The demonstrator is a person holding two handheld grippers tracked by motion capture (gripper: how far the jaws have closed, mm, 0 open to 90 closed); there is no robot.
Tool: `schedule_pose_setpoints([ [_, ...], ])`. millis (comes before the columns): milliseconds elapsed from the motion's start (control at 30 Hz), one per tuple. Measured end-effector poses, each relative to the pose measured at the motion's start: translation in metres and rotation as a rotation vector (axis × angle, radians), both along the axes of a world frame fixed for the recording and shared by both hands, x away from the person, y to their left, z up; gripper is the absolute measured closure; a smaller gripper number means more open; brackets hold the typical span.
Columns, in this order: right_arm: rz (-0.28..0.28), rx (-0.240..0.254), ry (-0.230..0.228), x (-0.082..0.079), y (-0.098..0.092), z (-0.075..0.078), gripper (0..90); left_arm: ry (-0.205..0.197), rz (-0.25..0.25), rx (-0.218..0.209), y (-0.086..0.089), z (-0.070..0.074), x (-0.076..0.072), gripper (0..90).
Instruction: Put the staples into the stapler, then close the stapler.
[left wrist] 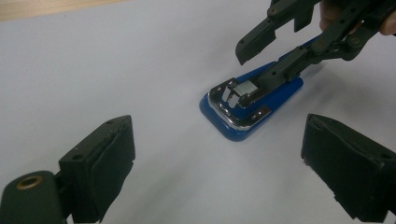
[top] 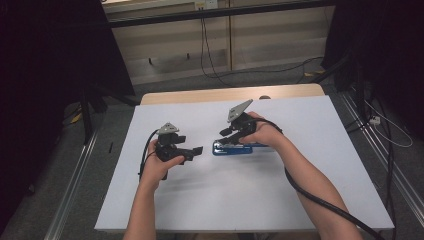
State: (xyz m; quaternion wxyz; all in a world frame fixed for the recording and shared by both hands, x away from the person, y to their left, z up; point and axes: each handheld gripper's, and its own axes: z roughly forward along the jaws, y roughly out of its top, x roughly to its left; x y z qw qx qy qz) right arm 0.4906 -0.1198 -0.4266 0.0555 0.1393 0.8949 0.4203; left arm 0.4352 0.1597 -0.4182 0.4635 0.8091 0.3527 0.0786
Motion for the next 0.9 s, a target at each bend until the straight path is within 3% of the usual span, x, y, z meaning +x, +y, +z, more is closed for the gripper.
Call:
schedule_pose_setpoints([
  [167,-0.031,0.002,-0.004,-0.008,-0.006,0.003,49.0,0.006,-0.005,0.010,-0.002,-0.001,0.000,10.0],
  [333,-0.099,0.014,-0.013,-0.013,-0.018,0.005,38.2,0.003,-0.009,0.008,-0.006,-0.003,0.002,10.2],
  [667,-0.221,0.031,-0.018,-0.022,-0.047,0.007,25.5,0.005,-0.018,0.013,-0.012,-0.005,0.004,10.3],
  [900,-0.286,0.004,-0.036,-0.036,-0.064,0.008,18.5,0.000,-0.022,0.006,-0.014,-0.004,0.006,10.3],
])
